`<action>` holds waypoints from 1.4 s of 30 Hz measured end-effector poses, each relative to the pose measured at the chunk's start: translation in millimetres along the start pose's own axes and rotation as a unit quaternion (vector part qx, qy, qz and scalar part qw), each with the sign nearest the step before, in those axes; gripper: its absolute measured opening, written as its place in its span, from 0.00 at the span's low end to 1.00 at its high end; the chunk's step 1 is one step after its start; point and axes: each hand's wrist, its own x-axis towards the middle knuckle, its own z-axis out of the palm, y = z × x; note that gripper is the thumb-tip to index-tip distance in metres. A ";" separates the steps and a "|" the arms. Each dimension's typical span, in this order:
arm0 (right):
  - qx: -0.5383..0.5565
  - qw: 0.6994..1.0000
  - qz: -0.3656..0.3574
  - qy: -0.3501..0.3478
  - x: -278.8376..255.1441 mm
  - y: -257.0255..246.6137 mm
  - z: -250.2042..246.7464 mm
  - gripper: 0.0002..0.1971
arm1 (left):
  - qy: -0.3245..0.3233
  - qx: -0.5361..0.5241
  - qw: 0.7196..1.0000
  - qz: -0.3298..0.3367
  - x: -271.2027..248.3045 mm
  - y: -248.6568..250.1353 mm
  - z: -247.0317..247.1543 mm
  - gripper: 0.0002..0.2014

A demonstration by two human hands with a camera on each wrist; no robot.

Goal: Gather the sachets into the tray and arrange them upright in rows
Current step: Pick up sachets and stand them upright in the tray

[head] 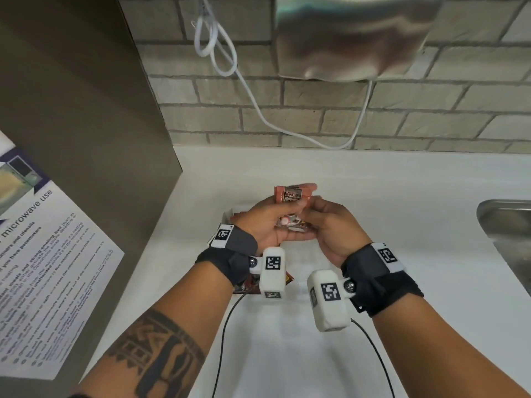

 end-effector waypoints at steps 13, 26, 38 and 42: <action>-0.346 0.932 -0.109 0.014 11.8 -33.0 -28.2 0.10 | 0.044 0.153 0.986 0.054 8.5 -12.9 -4.9 0.14; -0.336 0.937 -0.099 0.011 19.6 -45.6 -36.0 0.03 | 0.065 0.271 0.957 0.080 17.3 -11.8 -8.4 0.19; -0.404 0.907 -0.115 0.007 22.0 -54.7 -40.1 0.05 | 0.127 0.351 0.922 0.103 26.7 -9.2 -5.1 0.13; -0.429 0.893 -0.132 0.014 24.2 -66.2 -38.3 0.04 | 0.149 0.361 0.913 0.120 31.6 -3.0 -2.5 0.15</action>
